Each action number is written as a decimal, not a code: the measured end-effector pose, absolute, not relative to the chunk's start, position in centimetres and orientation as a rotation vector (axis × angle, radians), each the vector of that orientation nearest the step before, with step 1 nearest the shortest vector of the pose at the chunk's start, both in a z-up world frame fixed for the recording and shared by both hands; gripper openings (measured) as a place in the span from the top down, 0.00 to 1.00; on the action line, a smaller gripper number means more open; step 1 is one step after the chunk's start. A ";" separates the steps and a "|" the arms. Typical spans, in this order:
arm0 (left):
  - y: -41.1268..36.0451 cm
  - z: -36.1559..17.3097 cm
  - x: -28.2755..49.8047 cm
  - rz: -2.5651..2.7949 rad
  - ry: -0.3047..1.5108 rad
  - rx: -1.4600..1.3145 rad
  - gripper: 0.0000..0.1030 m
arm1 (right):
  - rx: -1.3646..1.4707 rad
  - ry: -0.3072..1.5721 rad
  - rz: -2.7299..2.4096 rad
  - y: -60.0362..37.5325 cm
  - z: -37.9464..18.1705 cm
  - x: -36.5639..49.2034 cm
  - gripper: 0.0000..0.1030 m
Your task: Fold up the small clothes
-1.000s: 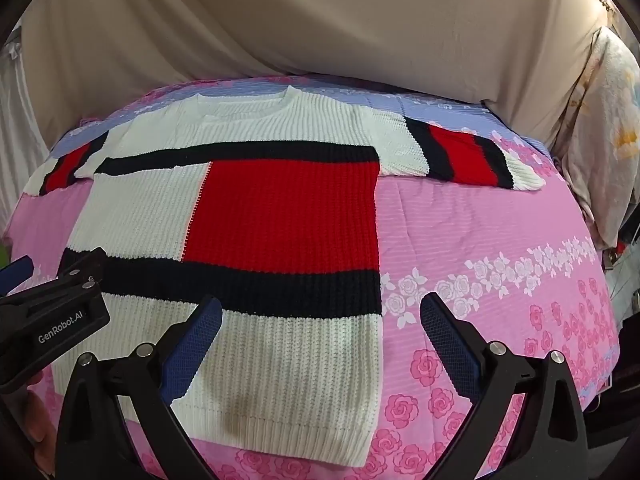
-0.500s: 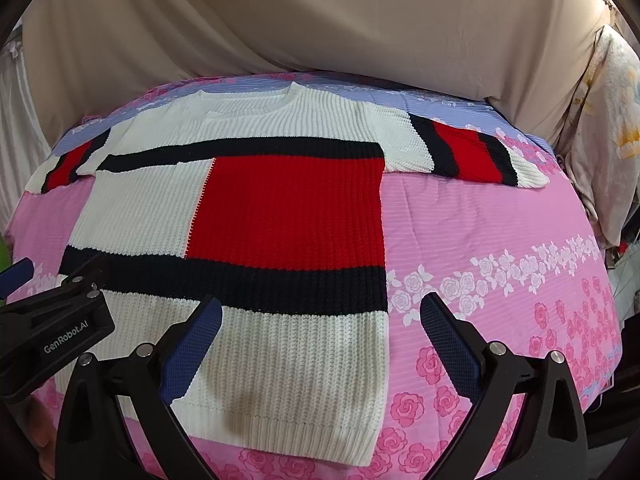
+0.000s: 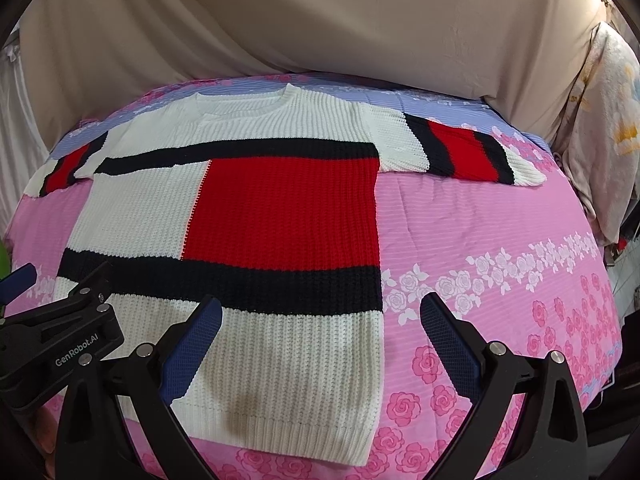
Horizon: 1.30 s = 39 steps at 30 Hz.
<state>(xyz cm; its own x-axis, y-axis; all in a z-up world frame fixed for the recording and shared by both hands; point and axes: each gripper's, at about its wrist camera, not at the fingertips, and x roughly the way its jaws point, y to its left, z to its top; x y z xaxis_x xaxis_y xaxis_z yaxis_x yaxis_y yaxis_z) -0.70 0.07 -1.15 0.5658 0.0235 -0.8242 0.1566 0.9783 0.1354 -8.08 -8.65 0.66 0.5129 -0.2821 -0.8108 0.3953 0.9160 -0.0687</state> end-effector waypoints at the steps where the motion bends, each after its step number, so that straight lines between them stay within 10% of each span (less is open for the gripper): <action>1: 0.1 -1.2 -0.7 -0.079 0.967 0.203 0.05 | 0.132 0.948 -0.410 -8.6 0.7 -8.0 0.05; 39: -0.8 -1.5 -0.9 -0.081 0.966 0.230 0.05 | 0.131 0.955 -0.407 -8.3 0.3 -8.0 0.05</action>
<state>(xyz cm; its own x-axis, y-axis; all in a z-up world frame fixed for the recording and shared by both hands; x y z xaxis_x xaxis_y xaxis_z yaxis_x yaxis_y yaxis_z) -0.85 -0.79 -1.45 0.5675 0.0338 -0.8226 0.1709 0.9726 0.1578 -8.04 -8.34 0.29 0.5088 -0.2797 -0.8142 0.3938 0.9166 -0.0688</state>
